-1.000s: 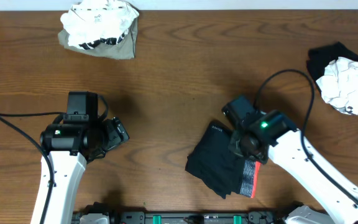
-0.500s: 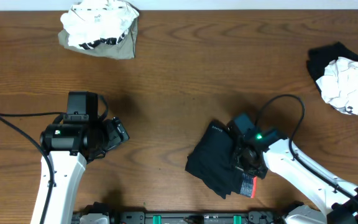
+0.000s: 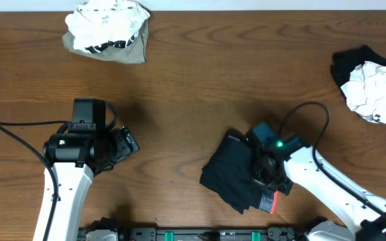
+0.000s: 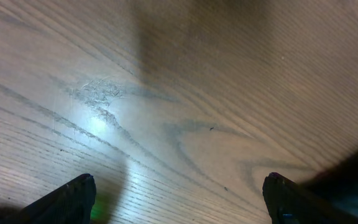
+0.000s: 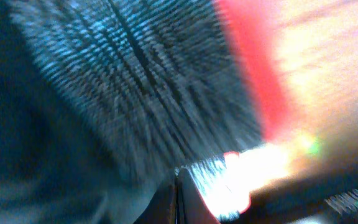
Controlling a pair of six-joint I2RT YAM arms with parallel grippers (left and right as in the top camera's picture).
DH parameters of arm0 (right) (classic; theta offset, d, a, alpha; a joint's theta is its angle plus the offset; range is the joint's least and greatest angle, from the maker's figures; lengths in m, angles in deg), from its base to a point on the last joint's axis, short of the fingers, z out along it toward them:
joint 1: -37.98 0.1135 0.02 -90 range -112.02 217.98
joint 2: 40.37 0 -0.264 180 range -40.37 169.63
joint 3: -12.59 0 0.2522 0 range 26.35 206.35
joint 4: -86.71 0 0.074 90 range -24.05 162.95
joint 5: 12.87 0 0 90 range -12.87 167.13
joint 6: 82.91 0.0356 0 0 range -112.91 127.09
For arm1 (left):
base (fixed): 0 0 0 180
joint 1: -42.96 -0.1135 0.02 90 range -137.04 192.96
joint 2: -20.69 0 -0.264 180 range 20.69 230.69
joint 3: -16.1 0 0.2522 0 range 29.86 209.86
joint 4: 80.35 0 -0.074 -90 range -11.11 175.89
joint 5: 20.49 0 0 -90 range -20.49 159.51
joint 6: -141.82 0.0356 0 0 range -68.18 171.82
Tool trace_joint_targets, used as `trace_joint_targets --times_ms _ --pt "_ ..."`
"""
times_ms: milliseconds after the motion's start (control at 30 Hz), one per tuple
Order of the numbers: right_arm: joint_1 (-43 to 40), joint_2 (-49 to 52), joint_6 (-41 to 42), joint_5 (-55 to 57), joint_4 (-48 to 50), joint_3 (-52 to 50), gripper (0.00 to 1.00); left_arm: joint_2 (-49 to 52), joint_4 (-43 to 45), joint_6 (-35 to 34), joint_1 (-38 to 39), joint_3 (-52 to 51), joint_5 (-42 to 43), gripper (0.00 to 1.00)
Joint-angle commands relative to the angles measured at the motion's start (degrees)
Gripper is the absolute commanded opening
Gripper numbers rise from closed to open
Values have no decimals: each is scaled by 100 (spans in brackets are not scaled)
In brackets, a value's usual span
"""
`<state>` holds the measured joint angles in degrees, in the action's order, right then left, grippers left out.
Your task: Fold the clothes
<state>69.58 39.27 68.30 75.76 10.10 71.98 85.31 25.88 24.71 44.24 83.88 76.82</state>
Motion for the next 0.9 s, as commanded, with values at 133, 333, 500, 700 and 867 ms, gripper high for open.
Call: trace_joint_targets --times_ms 133,333,500,700,867 --pt "-131 -448 42 726 -619 1143 13 11 -17 52 -24 -24 -31 88" --pt "-236 -461 48 973 -389 953 21 11 -17 52 -24 -24 -31 88" --pt "-435 -461 46 879 116 413 22 11 -17 52 -24 -24 -31 88" --pt "-518 -428 46 96 1130 -479 21 11 -13 50 -24 -24 -31 88" --pt "-516 -269 46 -323 1679 -1075 18 11 -13 52 -24 -24 -31 88"
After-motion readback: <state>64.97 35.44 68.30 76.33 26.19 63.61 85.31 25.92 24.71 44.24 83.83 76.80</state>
